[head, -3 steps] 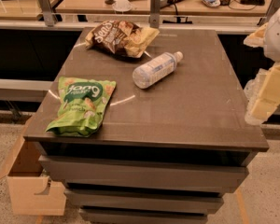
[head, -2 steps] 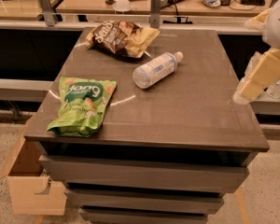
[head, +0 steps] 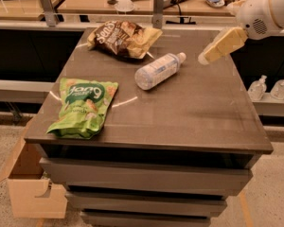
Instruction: Move brown chip bag near green rice chip bag
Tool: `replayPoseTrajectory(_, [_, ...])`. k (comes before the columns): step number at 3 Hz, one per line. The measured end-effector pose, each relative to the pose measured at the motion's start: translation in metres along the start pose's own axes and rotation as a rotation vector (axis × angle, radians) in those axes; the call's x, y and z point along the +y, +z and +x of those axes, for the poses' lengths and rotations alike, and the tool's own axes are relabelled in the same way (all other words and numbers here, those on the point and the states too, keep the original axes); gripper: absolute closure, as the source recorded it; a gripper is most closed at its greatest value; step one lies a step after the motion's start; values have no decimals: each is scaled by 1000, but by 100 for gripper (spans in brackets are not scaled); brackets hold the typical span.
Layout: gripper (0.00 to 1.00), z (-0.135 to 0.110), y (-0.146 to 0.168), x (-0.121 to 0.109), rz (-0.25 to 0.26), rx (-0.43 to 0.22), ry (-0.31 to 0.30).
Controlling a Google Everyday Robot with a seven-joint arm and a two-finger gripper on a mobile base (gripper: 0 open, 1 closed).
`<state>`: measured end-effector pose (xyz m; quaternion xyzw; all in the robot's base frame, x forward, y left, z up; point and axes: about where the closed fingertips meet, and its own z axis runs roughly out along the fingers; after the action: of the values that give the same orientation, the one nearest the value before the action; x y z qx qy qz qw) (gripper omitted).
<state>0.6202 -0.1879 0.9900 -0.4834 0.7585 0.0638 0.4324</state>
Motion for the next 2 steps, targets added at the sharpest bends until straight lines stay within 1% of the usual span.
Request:
replayPoseTrajectory(1, [0,3,0,7,-12,9,8])
replayPoseTrajectory(2, [0,1,5,10,-21,-11,37])
